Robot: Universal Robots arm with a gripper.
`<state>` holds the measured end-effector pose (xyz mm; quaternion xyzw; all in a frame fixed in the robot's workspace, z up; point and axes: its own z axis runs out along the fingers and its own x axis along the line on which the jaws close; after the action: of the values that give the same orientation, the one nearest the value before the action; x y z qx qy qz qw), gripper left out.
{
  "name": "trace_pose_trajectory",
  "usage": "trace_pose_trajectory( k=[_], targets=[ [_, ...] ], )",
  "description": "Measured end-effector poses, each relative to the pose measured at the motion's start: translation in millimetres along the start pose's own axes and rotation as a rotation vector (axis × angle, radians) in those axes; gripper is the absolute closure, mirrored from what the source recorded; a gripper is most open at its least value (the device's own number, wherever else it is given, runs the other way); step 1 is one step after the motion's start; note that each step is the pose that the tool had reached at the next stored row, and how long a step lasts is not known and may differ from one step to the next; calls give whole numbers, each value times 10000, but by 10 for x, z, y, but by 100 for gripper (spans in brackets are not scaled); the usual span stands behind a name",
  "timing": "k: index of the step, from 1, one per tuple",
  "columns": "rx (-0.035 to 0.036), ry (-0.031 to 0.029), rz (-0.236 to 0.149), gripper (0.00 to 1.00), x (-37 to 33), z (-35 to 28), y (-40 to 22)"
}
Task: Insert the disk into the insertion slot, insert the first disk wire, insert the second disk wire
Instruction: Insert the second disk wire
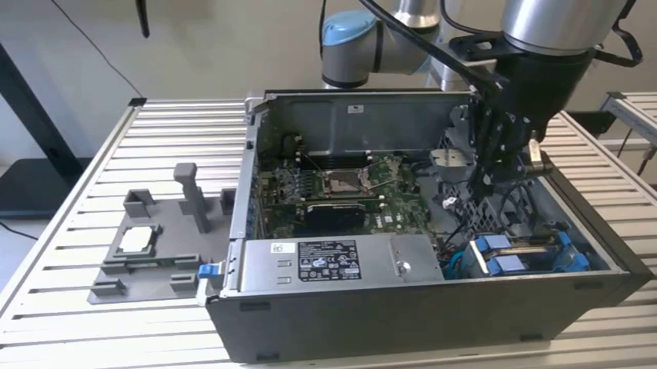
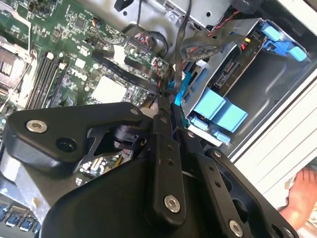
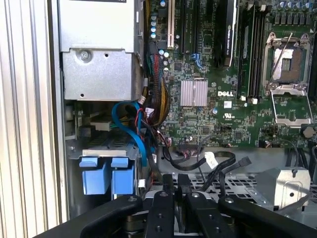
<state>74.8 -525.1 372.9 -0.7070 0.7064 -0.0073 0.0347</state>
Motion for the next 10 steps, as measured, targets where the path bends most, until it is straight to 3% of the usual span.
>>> trace_pose_trajectory(
  k=[5,10],
  targets=[
    [-240,-17,10,84,80,2,-27],
    [-396,-128,21,84,167,7,-81]
  ],
)
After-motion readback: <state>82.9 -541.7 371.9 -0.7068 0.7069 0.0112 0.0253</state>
